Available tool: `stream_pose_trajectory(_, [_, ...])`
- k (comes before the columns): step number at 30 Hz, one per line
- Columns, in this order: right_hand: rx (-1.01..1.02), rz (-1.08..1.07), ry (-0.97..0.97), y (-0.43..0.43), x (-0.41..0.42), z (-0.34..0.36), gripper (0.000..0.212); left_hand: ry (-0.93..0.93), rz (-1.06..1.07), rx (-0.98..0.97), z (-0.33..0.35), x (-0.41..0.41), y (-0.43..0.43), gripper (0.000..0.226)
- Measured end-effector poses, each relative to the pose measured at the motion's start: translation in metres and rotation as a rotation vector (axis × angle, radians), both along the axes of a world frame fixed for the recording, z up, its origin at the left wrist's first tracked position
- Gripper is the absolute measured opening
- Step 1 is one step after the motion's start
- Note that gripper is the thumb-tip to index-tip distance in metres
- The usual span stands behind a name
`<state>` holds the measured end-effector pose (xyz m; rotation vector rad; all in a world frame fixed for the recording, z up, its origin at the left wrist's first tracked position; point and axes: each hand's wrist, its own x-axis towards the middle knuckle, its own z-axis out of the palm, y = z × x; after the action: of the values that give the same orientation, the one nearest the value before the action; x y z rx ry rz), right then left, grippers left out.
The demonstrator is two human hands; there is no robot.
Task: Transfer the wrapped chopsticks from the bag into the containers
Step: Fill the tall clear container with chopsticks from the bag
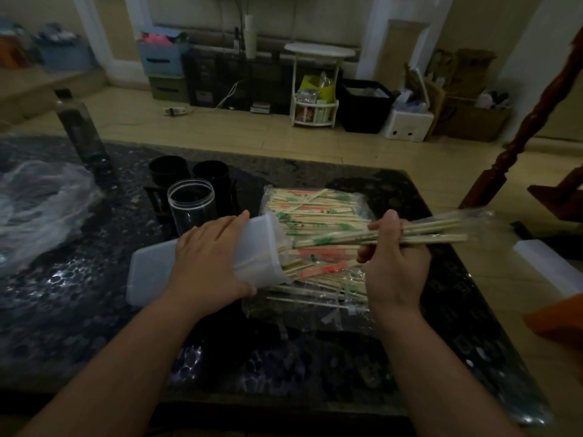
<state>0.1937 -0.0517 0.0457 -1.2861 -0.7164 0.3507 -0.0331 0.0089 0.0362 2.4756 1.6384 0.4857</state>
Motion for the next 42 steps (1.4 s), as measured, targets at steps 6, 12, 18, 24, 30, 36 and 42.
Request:
stream_pose_trajectory(6, [-0.174, -0.018, 0.26, 0.006, -0.004, -0.006, 0.038, 0.004, -0.013, -0.009, 0.001, 0.002, 0.0, 0.126])
stream_pose_trajectory(12, [-0.322, 0.389, 0.471, 0.007, -0.021, -0.008, 0.005, 0.006, -0.013, -0.012, 0.0, 0.003, 0.0, 0.126])
stream_pose_trajectory(18, [-0.425, 0.37, 0.351, 0.014, -0.012, -0.023, 0.014, 0.017, -0.025, -0.014, -0.001, 0.001, -0.001, 0.126])
stream_pose_trajectory(24, [-0.409, 0.219, 0.326, 0.015, -0.008, -0.028, 0.015, 0.009, -0.024, -0.016, 0.0, 0.001, -0.001, 0.126])
stream_pose_trajectory(30, [-0.501, 0.477, -0.042, 0.017, -0.008, -0.035, 0.039, 0.026, -0.029, -0.018, -0.001, 0.003, -0.001, 0.127])
stream_pose_trajectory(36, [-0.683, 0.404, -0.3, 0.015, 0.013, -0.03, 0.021, -0.001, -0.001, 0.001, 0.001, 0.002, 0.0, 0.127])
stream_pose_trajectory(42, [-1.035, 0.622, -0.739, 0.012, 0.012, -0.041, 0.017, -0.008, 0.016, 0.006, 0.001, 0.002, 0.0, 0.127])
